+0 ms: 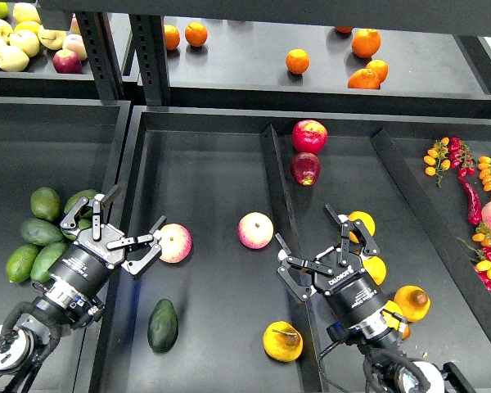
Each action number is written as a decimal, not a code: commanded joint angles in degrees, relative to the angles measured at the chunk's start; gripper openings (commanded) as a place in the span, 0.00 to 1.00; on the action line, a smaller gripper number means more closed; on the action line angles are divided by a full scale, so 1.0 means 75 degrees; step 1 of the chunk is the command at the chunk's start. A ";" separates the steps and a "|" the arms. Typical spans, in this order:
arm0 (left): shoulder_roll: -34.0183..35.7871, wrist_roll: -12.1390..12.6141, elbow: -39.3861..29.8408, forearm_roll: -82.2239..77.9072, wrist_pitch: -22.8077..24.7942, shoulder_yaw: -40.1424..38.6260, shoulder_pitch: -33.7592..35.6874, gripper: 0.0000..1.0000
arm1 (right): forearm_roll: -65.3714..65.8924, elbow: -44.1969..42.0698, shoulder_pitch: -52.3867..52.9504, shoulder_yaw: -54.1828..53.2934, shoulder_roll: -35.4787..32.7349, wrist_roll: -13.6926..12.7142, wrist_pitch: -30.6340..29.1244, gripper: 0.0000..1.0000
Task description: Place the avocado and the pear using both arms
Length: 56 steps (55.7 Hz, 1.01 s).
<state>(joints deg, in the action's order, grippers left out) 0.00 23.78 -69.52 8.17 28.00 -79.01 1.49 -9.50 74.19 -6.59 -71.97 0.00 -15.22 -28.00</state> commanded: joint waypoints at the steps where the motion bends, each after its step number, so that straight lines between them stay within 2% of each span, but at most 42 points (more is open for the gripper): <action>1: 0.0000 0.0087 -0.0023 0.0012 0.0000 0.0011 0.0000 1.00 | -0.0010 -0.0002 0.0000 -0.0001 0.0000 -0.0010 0.0000 1.00; 8: 0.0000 -0.0042 -0.0152 0.0035 0.0000 0.0046 0.0012 1.00 | -0.0010 0.0010 0.0000 -0.0001 0.0000 -0.0034 0.0000 1.00; 56: 0.0000 0.0052 -0.0070 0.0106 0.0000 -0.0024 0.0000 1.00 | -0.0010 0.0010 0.0000 -0.0013 0.0000 -0.0057 0.0000 1.00</action>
<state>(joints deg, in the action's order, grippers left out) 0.00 24.17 -69.89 8.79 28.00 -79.11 1.49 -9.58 74.27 -6.59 -72.02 0.00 -15.64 -28.00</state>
